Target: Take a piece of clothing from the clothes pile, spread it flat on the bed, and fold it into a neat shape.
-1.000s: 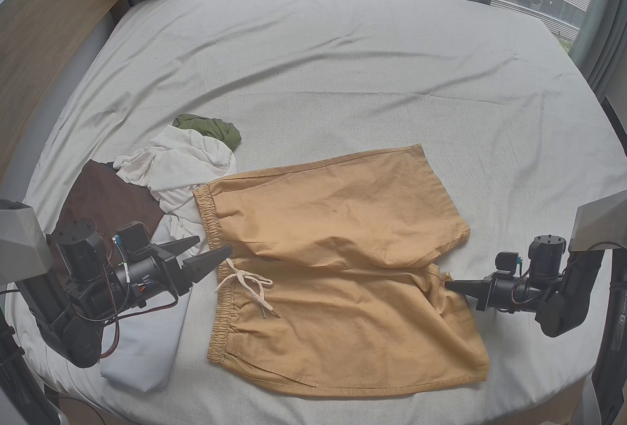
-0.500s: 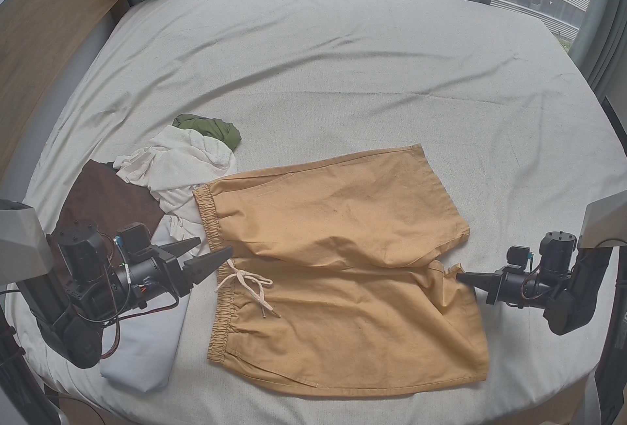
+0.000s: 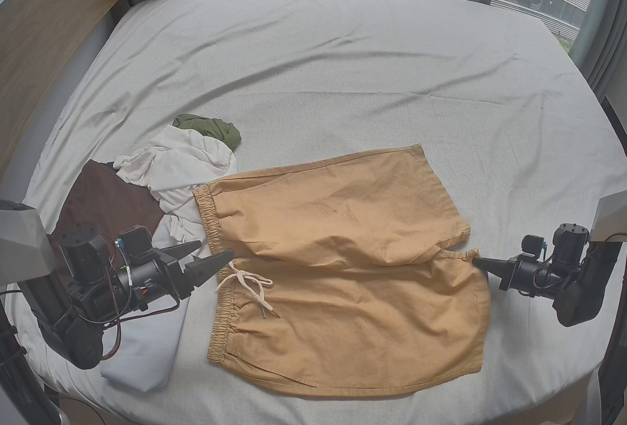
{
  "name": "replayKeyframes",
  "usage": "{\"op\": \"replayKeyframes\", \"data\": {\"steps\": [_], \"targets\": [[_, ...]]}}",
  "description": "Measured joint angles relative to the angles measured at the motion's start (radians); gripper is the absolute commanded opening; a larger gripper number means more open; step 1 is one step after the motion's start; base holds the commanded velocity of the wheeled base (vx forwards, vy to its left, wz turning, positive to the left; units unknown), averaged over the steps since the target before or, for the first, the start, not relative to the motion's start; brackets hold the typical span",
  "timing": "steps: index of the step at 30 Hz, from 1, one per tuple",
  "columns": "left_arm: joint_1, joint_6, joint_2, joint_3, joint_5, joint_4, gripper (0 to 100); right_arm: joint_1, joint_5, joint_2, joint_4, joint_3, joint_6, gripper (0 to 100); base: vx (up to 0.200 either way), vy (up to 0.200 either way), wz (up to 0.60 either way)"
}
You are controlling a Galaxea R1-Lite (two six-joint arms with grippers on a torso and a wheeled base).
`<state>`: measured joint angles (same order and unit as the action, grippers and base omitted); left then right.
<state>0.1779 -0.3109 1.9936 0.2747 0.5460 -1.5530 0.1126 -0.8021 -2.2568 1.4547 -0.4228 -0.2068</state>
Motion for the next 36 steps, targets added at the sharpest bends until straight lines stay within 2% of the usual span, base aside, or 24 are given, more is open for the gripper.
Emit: {"op": "replayKeyframes", "data": {"steps": [11, 20, 21, 29, 36], "targets": [[-0.001, 0.046, 0.017, -0.026, 0.000, 0.000, 100, 0.023, 0.000, -0.003, 0.007, -0.027, -0.003, 0, 0.000, 0.000, 0.00], [-0.001, 0.049, 0.030, -0.055, 0.002, 0.000, 100, 0.028, 0.000, -0.007, 0.015, -0.032, -0.003, 0, 0.000, 0.000, 0.00], [-0.001, 0.049, 0.030, -0.057, 0.002, 0.000, 100, 0.028, 0.001, -0.007, 0.015, -0.032, -0.003, 100, 0.000, 0.000, 0.00], [-0.001, 0.051, 0.024, -0.101, 0.025, 0.000, 100, 0.026, 0.002, -0.010, 0.082, -0.040, -0.001, 100, 0.000, 0.000, 0.00], [-0.002, 0.058, 0.009, -0.170, 0.043, 0.000, 100, 0.026, 0.000, 0.008, 0.084, -0.023, -0.001, 100, 0.000, 0.000, 0.00]]}}
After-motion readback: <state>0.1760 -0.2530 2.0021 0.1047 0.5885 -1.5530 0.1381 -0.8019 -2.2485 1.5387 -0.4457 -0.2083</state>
